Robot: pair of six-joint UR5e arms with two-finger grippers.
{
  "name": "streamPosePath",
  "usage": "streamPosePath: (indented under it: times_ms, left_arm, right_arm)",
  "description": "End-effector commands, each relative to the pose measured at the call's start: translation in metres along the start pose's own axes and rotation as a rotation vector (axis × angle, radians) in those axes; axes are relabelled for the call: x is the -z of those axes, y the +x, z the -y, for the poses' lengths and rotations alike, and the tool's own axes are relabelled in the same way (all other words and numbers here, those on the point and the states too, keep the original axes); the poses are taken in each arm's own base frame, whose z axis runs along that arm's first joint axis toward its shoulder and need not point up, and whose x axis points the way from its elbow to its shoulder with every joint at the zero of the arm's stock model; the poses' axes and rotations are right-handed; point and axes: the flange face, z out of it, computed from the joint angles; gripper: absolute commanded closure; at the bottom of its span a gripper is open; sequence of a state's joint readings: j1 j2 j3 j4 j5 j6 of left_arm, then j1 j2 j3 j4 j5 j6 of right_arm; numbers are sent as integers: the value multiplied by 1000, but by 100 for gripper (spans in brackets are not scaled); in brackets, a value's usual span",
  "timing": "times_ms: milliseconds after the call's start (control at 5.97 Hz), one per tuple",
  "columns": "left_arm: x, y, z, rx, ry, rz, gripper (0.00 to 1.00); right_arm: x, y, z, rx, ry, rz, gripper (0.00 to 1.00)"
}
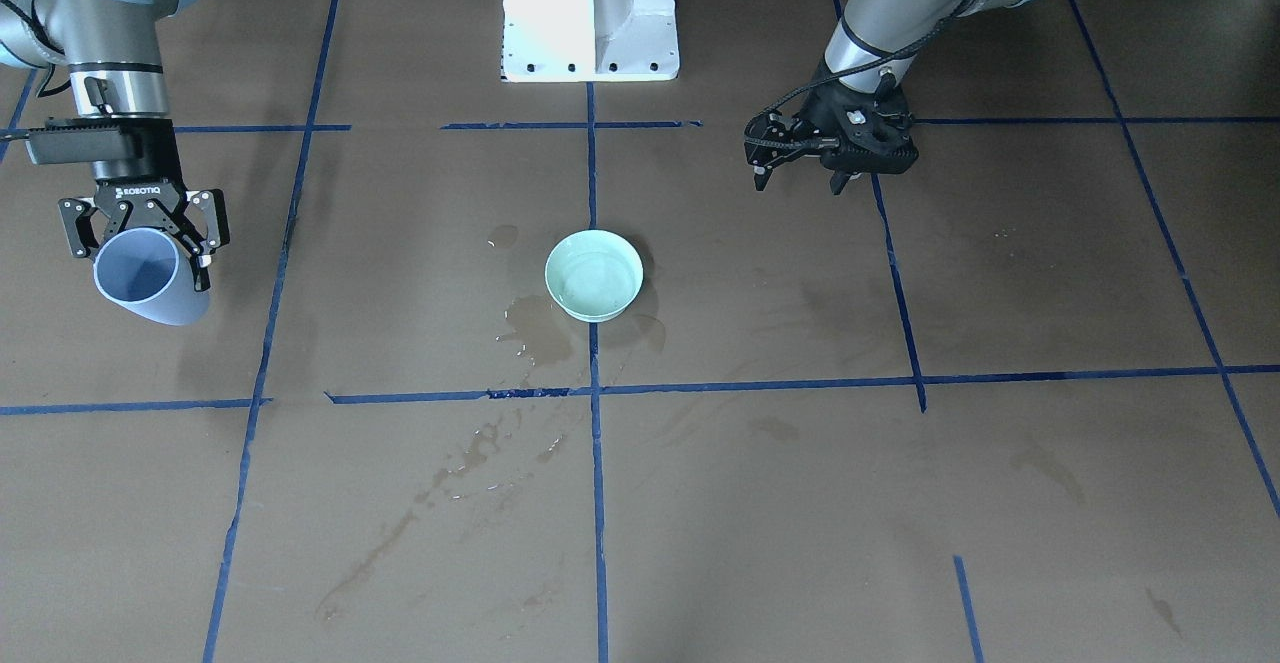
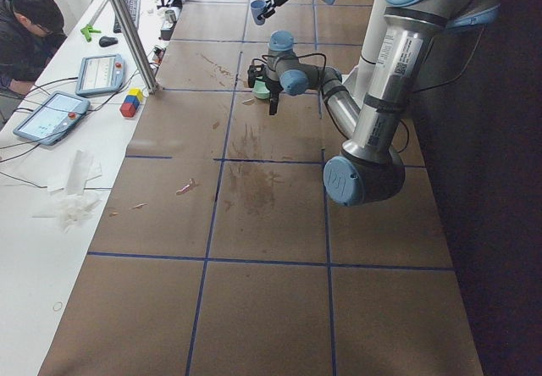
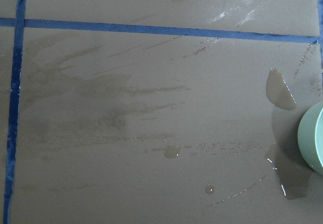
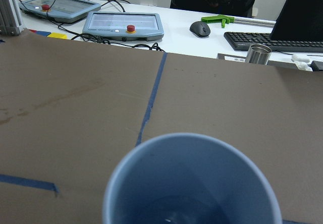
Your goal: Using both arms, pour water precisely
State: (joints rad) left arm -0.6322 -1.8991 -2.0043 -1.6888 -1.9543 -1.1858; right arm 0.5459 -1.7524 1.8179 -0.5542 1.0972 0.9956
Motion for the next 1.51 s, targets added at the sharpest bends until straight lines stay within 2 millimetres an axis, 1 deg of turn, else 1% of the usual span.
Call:
streamPosePath:
  times_ms: [0, 167, 335, 502, 670, 837, 1004, 1172, 1339]
  left_arm:
    - [-1, 0, 0, 0, 0, 1, 0]
    - [-1, 0, 0, 0, 0, 1, 0]
    - [0, 1, 0, -2, -1, -2, 0]
    - [-2, 0, -1, -2, -3, 0, 0]
    - [-1, 1, -1, -2, -2, -1, 0]
    - [-2, 0, -1, -2, -3, 0, 0]
    - [-2, 0, -1, -2, -3, 0, 0]
    - [-2, 0, -1, -2, -3, 0, 0]
    - [-3, 0, -1, 0, -3, 2, 0]
  right_arm:
    - [-1, 44, -28, -5, -2, -6, 100]
    - [-11, 67, -50, -14, 0, -7, 100]
    - [-15, 79, -59, -17, 3, -5, 100]
    - [-17, 85, -65, -10, -5, -14, 100]
    - [-21, 94, -73, -2, -14, -26, 97]
    - [-22, 94, -74, -2, -15, -25, 74]
    - [-21, 94, -73, -3, -15, -24, 62]
    - [-21, 93, -73, -3, -14, -23, 24]
    - [-20, 91, -71, -6, -11, -18, 0]
